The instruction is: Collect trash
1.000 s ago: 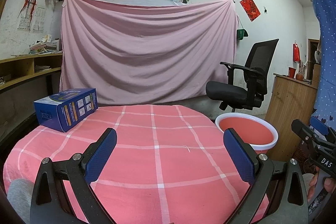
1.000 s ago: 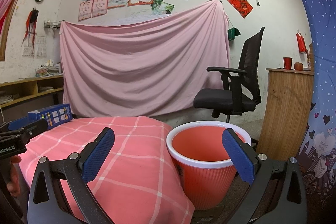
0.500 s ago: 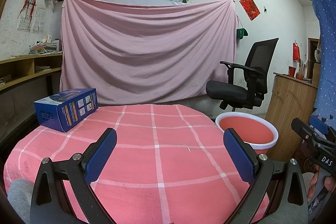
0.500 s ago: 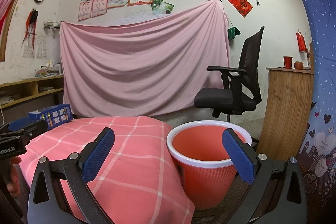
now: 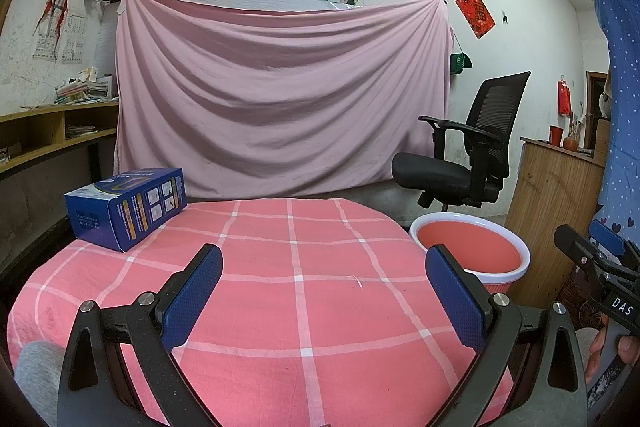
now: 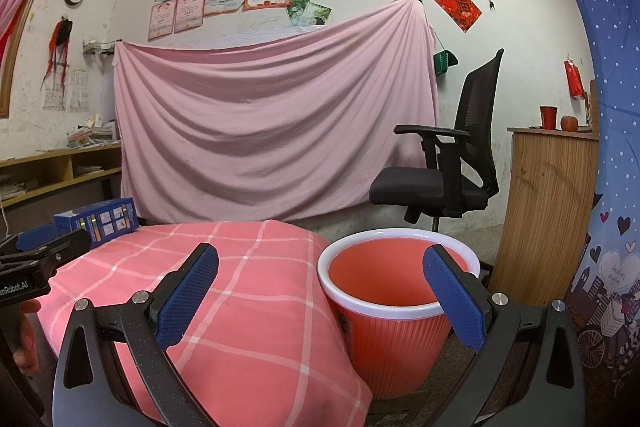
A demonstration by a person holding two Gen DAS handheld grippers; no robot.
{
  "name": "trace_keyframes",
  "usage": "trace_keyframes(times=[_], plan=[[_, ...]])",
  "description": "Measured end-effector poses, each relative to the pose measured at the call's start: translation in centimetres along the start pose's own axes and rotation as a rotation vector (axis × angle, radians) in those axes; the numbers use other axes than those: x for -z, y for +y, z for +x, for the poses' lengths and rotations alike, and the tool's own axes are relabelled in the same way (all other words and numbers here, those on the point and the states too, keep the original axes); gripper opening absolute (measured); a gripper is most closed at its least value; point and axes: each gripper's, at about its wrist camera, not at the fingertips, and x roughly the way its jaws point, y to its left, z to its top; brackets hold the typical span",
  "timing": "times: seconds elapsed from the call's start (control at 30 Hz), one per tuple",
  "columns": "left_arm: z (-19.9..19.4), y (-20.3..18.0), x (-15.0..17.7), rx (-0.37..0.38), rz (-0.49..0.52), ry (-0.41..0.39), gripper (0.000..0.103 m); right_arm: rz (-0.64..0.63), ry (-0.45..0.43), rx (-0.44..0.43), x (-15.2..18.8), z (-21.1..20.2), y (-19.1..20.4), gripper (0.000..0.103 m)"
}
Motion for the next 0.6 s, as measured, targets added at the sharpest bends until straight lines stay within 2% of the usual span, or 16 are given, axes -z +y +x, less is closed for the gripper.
trace_keyframes(times=[0.6], plan=[[0.08,0.15,0.29,0.008,-0.004,0.01,0.099,0.001,0.001,-0.001,0.07,0.01,0.0,0.103]])
